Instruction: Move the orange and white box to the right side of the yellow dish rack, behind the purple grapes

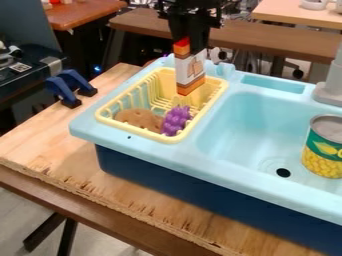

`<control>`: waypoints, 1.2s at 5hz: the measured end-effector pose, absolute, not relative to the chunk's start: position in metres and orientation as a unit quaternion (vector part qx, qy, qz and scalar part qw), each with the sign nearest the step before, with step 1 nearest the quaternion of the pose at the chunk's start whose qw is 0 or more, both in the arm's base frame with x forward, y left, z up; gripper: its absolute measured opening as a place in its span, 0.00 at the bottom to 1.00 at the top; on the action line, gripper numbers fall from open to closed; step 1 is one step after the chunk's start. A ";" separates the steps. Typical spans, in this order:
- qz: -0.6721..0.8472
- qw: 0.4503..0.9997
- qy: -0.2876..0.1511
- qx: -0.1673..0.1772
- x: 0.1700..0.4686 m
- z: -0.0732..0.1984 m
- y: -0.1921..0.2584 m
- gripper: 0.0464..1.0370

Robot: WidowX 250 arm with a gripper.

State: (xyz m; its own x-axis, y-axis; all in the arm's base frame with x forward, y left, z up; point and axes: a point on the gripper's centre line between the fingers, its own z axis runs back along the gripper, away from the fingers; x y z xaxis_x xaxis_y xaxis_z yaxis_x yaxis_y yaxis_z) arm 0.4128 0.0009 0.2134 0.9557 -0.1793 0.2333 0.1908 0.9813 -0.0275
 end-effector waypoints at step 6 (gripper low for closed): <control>-0.093 0.993 -0.067 -0.021 0.420 0.170 -0.009 0.34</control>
State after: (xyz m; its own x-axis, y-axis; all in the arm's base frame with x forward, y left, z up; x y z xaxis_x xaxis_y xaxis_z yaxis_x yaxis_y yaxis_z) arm 0.4198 -0.0091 0.1698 0.9735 -0.1824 0.1376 0.1880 0.9818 -0.0285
